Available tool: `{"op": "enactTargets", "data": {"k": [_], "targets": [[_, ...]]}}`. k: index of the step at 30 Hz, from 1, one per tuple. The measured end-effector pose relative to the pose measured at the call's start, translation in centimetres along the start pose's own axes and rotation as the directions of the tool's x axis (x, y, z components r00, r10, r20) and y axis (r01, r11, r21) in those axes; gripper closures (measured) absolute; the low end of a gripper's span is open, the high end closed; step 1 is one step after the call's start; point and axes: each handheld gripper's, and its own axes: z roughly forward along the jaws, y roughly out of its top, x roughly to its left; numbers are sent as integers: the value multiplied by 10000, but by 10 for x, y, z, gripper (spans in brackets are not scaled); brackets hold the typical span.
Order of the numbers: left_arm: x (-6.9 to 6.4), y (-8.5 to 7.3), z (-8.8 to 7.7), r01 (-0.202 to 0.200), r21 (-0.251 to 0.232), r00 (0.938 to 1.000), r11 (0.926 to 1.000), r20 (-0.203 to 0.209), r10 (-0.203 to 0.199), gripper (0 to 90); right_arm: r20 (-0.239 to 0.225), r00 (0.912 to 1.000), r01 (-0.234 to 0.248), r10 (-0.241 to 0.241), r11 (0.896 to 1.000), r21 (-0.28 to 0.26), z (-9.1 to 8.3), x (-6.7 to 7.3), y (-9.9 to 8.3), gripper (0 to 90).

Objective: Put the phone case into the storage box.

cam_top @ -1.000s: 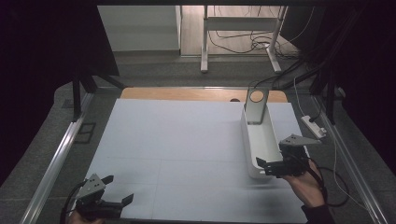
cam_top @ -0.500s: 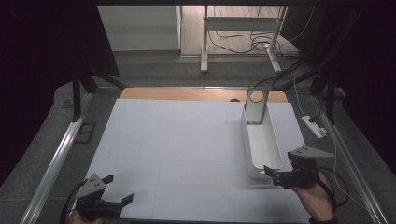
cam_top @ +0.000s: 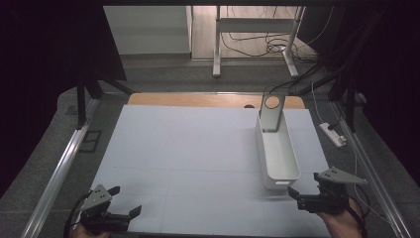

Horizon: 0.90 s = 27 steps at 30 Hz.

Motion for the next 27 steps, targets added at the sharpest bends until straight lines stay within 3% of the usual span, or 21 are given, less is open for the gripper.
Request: {"op": "enactTargets", "data": {"k": [15,20,22,27], "targets": [[0,0,-1,37,-35,10000,10000,-20,-37,0,448,9986,-286,286,9996,-14,-16,1,-36,0],[0,-1,-1,28,-49,10000,10000,-28,-28,0,552,9980,-311,294,9991,301,-15,-2,-48,0],[0,-1,-1,9,-46,10000,10000,-24,-9,0,549,9983,-237,201,9976,658,-12,-2,-52,0],[0,-1,-2,11,-56,10000,10000,-19,-12,0,583,9980,-267,224,9969,746,-10,-2,-51,0]]}}
